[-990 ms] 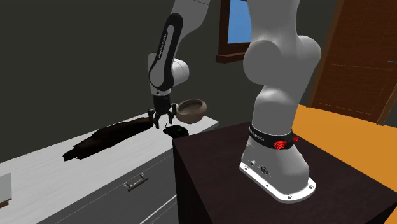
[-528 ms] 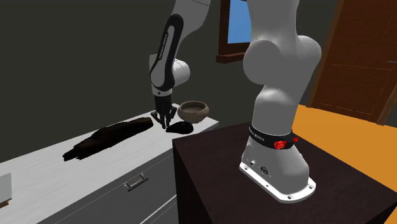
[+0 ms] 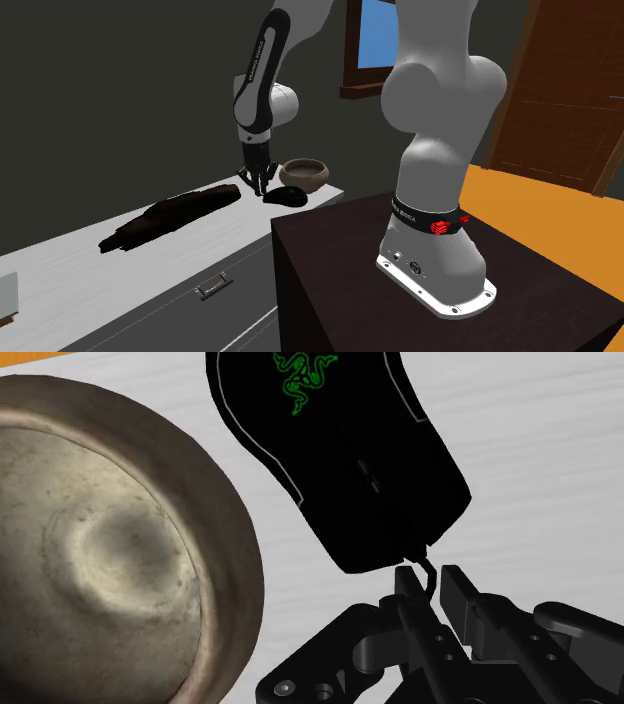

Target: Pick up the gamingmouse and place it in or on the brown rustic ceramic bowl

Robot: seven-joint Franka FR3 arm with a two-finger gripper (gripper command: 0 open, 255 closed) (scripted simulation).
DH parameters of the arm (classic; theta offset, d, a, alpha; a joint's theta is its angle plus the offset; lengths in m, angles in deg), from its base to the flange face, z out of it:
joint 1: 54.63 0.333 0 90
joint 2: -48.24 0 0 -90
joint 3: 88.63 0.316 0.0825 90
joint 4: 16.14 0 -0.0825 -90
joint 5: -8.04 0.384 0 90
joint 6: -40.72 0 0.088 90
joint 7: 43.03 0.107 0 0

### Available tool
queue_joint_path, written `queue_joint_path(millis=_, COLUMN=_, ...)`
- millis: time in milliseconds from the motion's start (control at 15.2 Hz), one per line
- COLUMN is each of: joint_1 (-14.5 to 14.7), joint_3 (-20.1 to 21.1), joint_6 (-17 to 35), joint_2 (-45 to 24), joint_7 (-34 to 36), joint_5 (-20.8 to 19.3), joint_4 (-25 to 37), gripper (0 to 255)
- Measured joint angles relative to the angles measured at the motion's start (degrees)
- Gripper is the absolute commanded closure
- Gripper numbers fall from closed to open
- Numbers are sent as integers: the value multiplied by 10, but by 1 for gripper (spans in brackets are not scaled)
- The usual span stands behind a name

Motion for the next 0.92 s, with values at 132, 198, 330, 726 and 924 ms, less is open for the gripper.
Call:
queue_joint_path(millis=132, joint_1=-5, joint_3=8, joint_6=-12, joint_2=17, joint_7=-6, joint_5=9, joint_4=-4, gripper=255)
queue_joint_path(millis=198, joint_1=-9, joint_3=11, joint_6=-19, joint_2=25, joint_7=-11, joint_5=14, joint_4=-5, gripper=255)
queue_joint_path(millis=330, joint_1=-15, joint_3=19, joint_6=-33, joint_2=44, joint_7=-19, joint_5=25, joint_4=-9, gripper=255)
queue_joint_path(millis=726, joint_1=-26, joint_3=35, joint_6=-76, joint_2=91, joint_7=-41, joint_5=56, joint_4=-13, gripper=255)
queue_joint_path(millis=924, joint_1=-30, joint_3=42, joint_6=-98, joint_2=116, joint_7=-51, joint_5=71, joint_4=-13, gripper=255)
